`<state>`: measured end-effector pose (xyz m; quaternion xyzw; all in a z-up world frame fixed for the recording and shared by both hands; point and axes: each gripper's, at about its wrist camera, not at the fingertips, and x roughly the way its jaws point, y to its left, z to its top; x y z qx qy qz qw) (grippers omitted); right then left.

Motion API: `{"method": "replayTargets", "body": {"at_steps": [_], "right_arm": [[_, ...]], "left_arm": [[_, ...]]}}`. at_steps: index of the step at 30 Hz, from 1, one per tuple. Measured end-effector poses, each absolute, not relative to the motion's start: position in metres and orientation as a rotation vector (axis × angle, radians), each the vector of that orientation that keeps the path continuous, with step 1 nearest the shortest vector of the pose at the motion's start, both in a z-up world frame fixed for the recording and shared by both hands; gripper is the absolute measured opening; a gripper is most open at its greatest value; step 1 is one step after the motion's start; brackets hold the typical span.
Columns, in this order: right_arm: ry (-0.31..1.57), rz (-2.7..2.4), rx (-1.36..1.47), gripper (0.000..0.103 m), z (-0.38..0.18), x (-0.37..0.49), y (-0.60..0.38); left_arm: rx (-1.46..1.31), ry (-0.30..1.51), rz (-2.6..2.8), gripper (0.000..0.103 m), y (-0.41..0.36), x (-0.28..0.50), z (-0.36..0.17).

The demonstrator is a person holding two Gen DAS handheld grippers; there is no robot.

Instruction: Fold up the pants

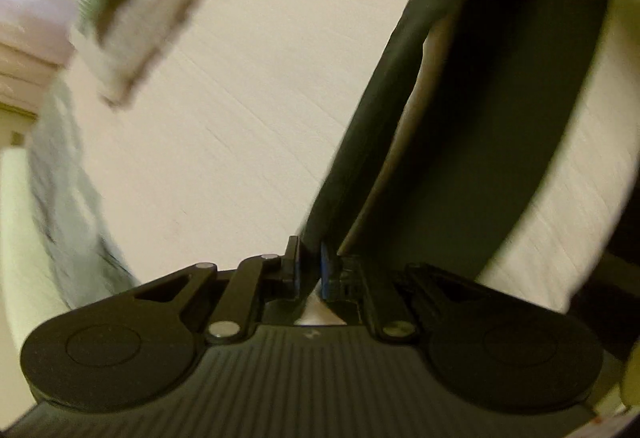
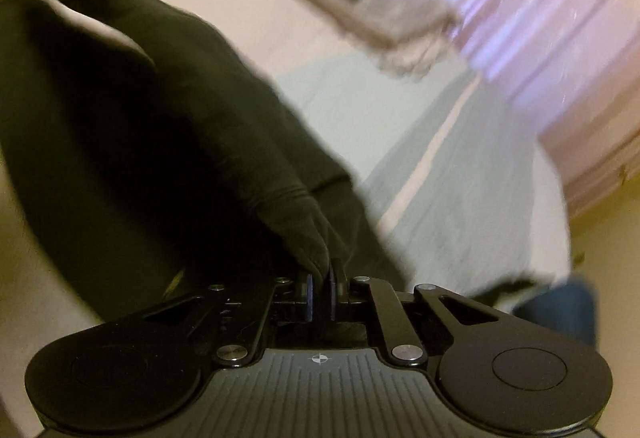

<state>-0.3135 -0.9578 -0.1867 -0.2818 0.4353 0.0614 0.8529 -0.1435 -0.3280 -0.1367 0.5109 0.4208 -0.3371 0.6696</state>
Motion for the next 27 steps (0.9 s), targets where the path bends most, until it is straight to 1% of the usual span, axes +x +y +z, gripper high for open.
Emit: {"method": "replayTargets", "body": {"at_steps": [3,6,10,14,16,20,22,24,25,26,27], "right_arm": [[0.96,0.13,-0.629,0.004,-0.222,-0.329,-0.95],[0.973,0.128,-0.647,0.004,-0.234,-0.331,-0.944],[0.956,0.143,-0.695,0.004,-0.229,-0.337,-0.947],[0.89,0.125,-0.716,0.004,-0.205,-0.364,-0.952],[0.903,0.144,-0.72,0.004,-0.22,-0.375,-0.953],[0.933,0.193,-0.745,0.006,-0.262,-0.381,-0.955],[0.918,0.175,-0.744,0.011,-0.263,-0.384,-0.955],[0.94,0.158,-0.686,0.028,-0.254,-0.387,-0.958],[0.954,0.148,-0.641,0.032,-0.246,-0.389,-0.961],[0.965,0.128,-0.587,0.038,-0.239,-0.392,-0.965],[0.98,0.099,-0.527,0.039,-0.233,-0.393,-0.97]], "left_arm": [[1.142,0.987,-0.799,0.007,-0.316,-0.172,-0.176],[1.162,0.98,-0.802,0.007,-0.315,-0.19,-0.202],[1.162,0.949,-0.76,0.007,-0.316,-0.195,-0.202],[1.147,0.906,-0.701,0.007,-0.314,-0.195,-0.184],[1.157,0.918,-0.682,0.007,-0.312,-0.203,-0.186],[1.167,0.996,-0.665,0.007,-0.315,-0.215,-0.22],[1.201,1.023,-0.664,0.007,-0.319,-0.224,-0.233],[1.206,1.036,-0.668,0.007,-0.319,-0.23,-0.234],[1.208,1.037,-0.666,0.008,-0.319,-0.232,-0.232],[1.208,1.032,-0.659,0.008,-0.319,-0.234,-0.229],[1.204,1.032,-0.65,0.008,-0.319,-0.235,-0.226]]}}
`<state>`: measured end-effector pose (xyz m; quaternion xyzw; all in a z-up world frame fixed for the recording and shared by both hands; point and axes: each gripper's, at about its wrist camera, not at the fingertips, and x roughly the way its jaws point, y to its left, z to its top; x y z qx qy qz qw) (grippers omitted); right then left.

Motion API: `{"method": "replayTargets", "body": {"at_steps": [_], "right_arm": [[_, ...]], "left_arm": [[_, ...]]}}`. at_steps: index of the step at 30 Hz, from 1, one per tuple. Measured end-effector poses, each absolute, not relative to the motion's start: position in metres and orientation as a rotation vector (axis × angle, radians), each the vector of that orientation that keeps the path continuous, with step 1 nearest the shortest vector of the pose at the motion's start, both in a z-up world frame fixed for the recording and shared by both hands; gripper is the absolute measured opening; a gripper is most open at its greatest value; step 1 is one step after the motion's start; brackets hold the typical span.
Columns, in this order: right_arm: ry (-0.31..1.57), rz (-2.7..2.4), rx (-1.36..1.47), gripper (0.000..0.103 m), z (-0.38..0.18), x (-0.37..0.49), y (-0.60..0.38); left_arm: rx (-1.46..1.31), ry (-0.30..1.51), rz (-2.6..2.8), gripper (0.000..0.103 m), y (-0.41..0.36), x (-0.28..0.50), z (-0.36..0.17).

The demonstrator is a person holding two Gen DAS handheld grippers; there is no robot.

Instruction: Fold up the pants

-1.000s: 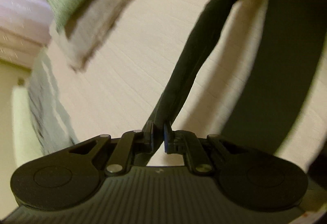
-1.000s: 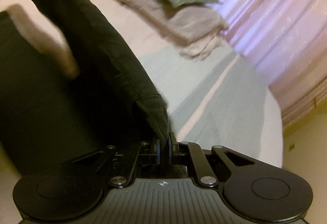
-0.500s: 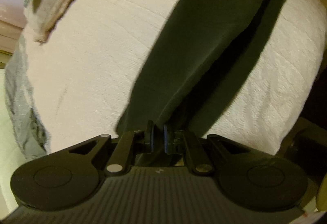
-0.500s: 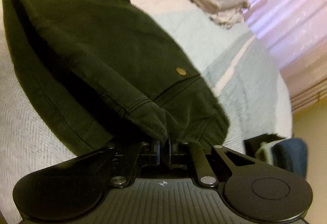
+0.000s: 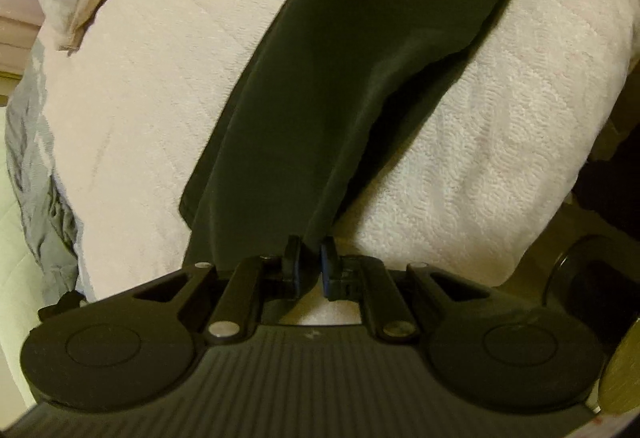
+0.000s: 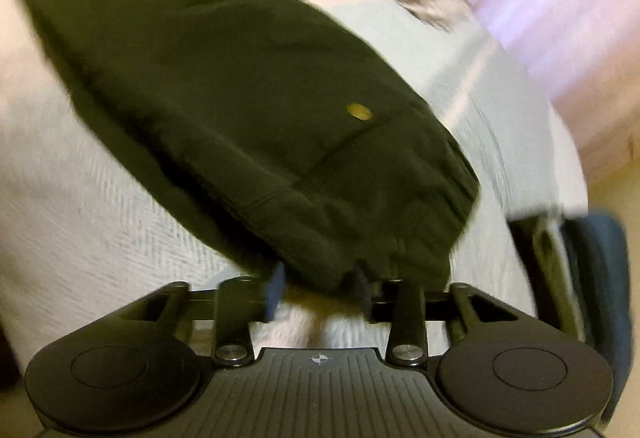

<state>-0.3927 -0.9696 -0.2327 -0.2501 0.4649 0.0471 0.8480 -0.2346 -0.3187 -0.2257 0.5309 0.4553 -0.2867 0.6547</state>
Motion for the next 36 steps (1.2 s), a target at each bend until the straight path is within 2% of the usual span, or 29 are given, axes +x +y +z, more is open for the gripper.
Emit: {"method": "replayTargets", "body": {"at_steps": [4,8,14,21,24,26,31,34,36], "right_arm": [[1.03,-0.009,-0.282,0.04,-0.211,-0.397,-0.987],[1.012,-0.021,-0.183,0.04,-0.194,-0.398,-0.98],[0.965,0.054,-0.158,0.041,-0.167,-0.389,-0.93],[0.916,0.173,-0.182,0.041,-0.146,-0.34,-0.829],[0.923,0.183,-0.203,0.042,-0.147,-0.316,-0.778],[0.94,0.162,-0.215,0.042,-0.153,-0.299,-0.744],[1.001,0.133,-0.209,0.043,-0.172,-0.266,-0.675],[1.028,0.142,-0.218,0.043,-0.174,-0.256,-0.641],[1.044,0.155,-0.243,0.043,-0.179,-0.247,-0.627]], "left_arm": [[1.21,1.024,-0.615,0.013,-0.318,-0.237,-0.212],[1.215,1.012,-0.572,0.015,-0.314,-0.239,-0.201],[1.106,1.001,-0.526,0.018,-0.292,-0.23,-0.177],[0.872,1.008,-0.502,0.027,-0.242,-0.168,-0.161],[0.759,1.036,-0.556,0.032,-0.221,-0.13,-0.167],[0.663,1.08,-0.615,0.041,-0.207,-0.102,-0.178],[0.47,1.259,-0.776,0.044,-0.185,-0.055,-0.225],[0.409,1.332,-0.839,0.053,-0.177,-0.043,-0.247],[0.37,1.351,-0.873,0.051,-0.171,-0.039,-0.252]]}}
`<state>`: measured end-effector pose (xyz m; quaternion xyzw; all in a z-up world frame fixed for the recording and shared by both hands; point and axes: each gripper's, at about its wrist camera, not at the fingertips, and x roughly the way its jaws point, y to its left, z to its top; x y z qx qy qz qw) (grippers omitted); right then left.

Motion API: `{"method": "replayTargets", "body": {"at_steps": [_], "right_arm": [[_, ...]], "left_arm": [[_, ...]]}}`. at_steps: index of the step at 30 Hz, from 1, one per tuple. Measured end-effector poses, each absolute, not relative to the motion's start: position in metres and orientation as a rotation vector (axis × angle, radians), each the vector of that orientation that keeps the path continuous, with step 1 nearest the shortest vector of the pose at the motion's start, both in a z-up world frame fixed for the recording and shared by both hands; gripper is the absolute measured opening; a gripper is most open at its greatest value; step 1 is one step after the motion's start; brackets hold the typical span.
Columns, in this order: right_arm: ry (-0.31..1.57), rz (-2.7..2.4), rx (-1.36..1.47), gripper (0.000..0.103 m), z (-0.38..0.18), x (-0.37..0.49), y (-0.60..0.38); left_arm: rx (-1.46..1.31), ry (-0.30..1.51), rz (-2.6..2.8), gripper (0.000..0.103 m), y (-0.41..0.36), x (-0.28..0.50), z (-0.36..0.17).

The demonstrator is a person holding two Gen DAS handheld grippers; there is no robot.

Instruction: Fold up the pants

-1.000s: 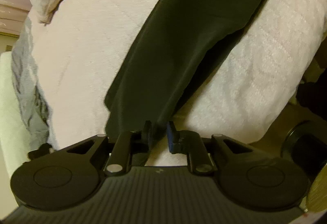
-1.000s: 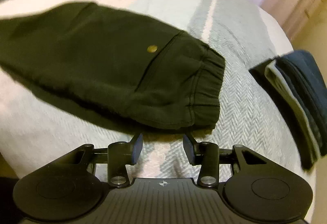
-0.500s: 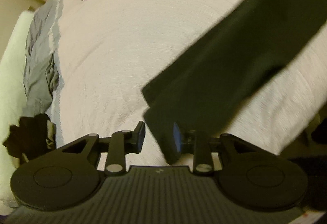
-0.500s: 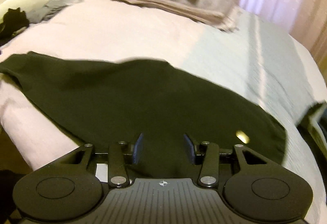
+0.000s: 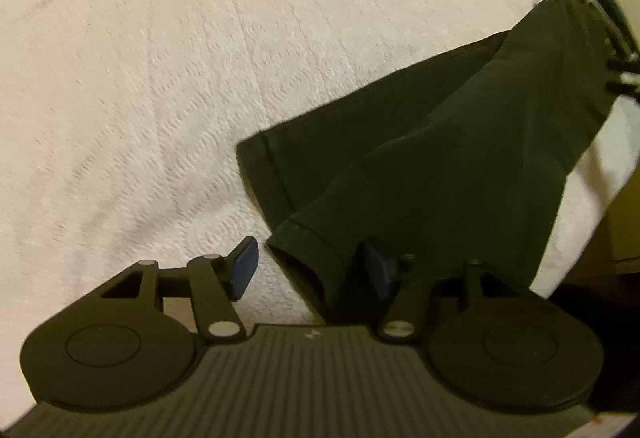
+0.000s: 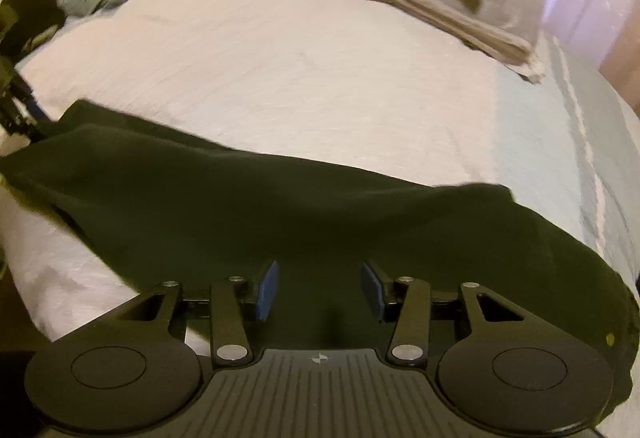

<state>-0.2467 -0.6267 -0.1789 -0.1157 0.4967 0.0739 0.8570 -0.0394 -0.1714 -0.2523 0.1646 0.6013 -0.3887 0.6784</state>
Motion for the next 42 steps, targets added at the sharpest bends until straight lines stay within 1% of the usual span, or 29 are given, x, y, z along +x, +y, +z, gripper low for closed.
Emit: {"method": "replayTargets", "body": {"at_steps": [2,3,4,5,7,9,11,13,15,17,21,26,32,35,39,42], "right_arm": [[1.059,0.153,-0.258,0.043,-0.183,-0.242,-0.617],[1.064,0.147,-0.254,0.043,-0.184,-0.239,-0.615],[1.068,0.139,-0.243,0.044,-0.183,-0.238,-0.615],[1.069,0.128,-0.231,0.044,-0.183,-0.236,-0.614],[1.066,0.108,-0.209,0.044,-0.181,-0.233,-0.618],[1.056,0.092,-0.194,0.044,-0.178,-0.23,-0.621],[1.055,0.08,-0.177,0.044,-0.18,-0.226,-0.624],[1.07,0.074,-0.162,0.044,-0.185,-0.223,-0.627],[1.078,0.073,-0.158,0.044,-0.188,-0.222,-0.627],[1.083,0.076,-0.153,0.044,-0.19,-0.225,-0.628],[1.105,0.073,-0.109,0.044,-0.193,-0.238,-0.625],[1.134,0.134,-0.044,0.044,-0.204,-0.249,-0.604],[1.134,0.185,-0.074,0.044,-0.21,-0.254,-0.582],[1.157,0.12,-0.04,0.044,-0.216,-0.262,-0.593],[1.161,-0.021,-0.007,0.044,-0.214,-0.279,-0.623],[1.13,-0.153,0.024,0.044,-0.203,-0.299,-0.661]], "left_arm": [[0.399,1.315,-0.904,0.032,-0.17,-0.041,-0.245],[0.43,1.294,-0.916,0.026,-0.169,-0.043,-0.241],[0.451,1.27,-0.931,0.014,-0.168,-0.044,-0.233],[0.439,1.249,-0.942,0.007,-0.165,-0.043,-0.225],[0.425,1.193,-0.954,0.007,-0.16,-0.039,-0.203],[0.449,1.064,-0.944,0.007,-0.156,-0.037,-0.178],[0.46,1.0,-0.932,0.007,-0.156,-0.035,-0.169],[0.482,1.026,-0.925,0.007,-0.16,-0.035,-0.182],[0.527,1.112,-0.903,0.013,-0.163,-0.034,-0.205],[0.564,1.142,-0.859,0.015,-0.159,-0.036,-0.218],[0.593,1.095,-0.846,0.015,-0.143,-0.05,-0.206],[0.598,1.03,-1.028,0.015,-0.147,-0.088,-0.191],[0.928,0.869,-1.217,0.017,-0.154,-0.132,-0.212],[1.013,0.837,-1.238,0.017,-0.149,-0.14,-0.219],[1.027,0.839,-1.238,0.017,-0.149,-0.145,-0.218],[1.026,0.852,-1.241,0.018,-0.156,-0.144,-0.211]]}}
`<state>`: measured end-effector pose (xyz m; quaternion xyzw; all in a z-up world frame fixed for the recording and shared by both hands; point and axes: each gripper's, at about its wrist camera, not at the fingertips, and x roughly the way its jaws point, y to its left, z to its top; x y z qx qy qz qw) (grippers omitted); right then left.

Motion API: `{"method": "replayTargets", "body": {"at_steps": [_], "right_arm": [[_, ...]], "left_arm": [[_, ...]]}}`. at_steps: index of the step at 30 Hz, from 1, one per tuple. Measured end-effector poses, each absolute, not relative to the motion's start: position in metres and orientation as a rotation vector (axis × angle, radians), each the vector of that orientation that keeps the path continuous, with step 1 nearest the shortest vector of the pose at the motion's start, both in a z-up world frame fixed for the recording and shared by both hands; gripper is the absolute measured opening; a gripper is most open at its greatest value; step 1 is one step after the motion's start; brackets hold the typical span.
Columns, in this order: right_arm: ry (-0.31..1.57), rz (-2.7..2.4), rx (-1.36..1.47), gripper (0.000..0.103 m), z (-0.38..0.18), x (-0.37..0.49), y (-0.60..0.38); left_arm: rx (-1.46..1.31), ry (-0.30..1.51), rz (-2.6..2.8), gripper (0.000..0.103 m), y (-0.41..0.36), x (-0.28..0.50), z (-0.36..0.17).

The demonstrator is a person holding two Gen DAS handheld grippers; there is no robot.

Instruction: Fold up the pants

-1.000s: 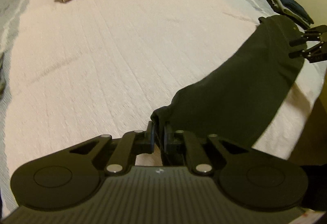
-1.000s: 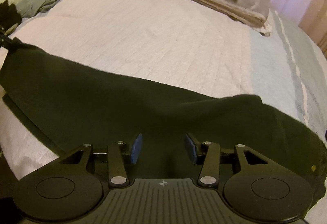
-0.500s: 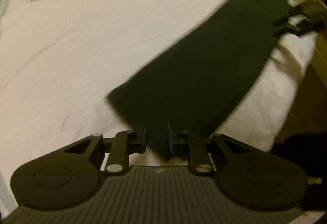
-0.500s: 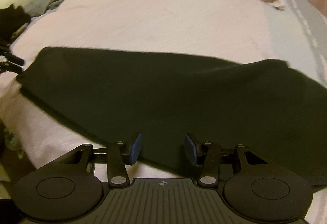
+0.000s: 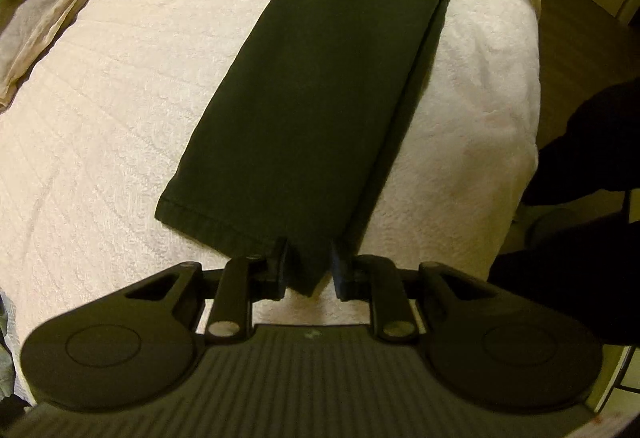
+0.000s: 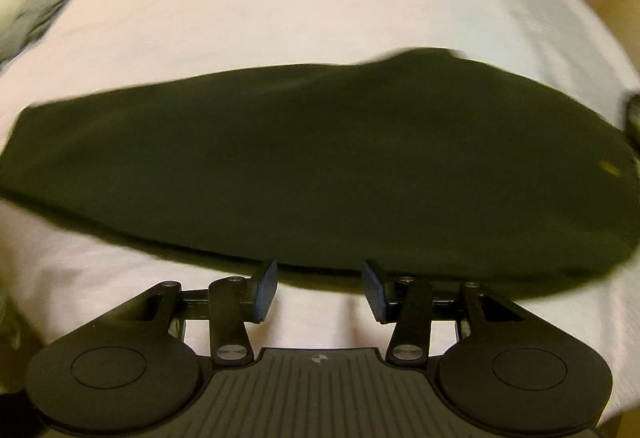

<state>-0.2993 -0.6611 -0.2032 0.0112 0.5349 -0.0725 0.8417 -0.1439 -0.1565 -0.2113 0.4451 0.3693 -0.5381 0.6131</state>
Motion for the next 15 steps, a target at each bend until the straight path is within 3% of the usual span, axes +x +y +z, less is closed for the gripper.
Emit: {"method": "replayTargets", "body": {"at_steps": [7,15], "right_arm": [[1.003,-0.472,0.177,0.044,-0.174,-0.341,-0.798],[0.789,-0.652,0.514,0.044,-0.18,-0.363,-0.973]], "left_arm": [[1.033,0.832,-1.207,0.021,-0.209,-0.147,-0.19],[0.975,0.784,-1.209,0.03,-0.369,-0.189,-0.17]]}}
